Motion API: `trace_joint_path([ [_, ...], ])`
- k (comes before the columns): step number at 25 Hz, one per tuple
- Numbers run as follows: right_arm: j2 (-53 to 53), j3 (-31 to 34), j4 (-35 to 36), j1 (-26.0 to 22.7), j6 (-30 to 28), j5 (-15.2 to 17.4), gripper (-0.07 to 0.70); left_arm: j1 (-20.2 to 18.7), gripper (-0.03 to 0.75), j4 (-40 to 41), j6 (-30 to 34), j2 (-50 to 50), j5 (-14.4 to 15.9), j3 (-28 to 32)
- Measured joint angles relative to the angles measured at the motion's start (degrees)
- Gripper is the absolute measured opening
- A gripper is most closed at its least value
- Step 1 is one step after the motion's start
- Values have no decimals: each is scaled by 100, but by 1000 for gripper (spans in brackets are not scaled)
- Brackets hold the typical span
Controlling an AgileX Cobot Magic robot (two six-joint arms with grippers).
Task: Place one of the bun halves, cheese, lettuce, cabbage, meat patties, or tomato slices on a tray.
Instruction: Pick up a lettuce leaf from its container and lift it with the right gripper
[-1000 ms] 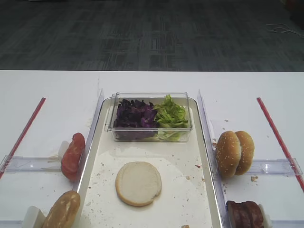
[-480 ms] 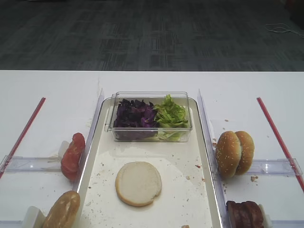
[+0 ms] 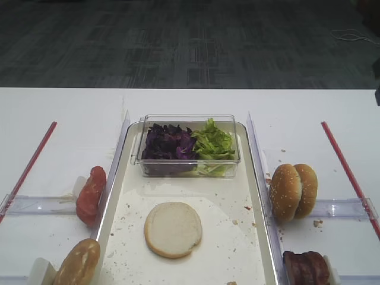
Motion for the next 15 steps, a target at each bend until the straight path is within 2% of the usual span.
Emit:
trace_joint_path([
  [6,1335,-735,110,0,-38,-109,564,0,652,0,0,0,0,0],
  [15,2953,-1677,212,0,-54,-171,561,0,652,0,0,0,0,0],
])
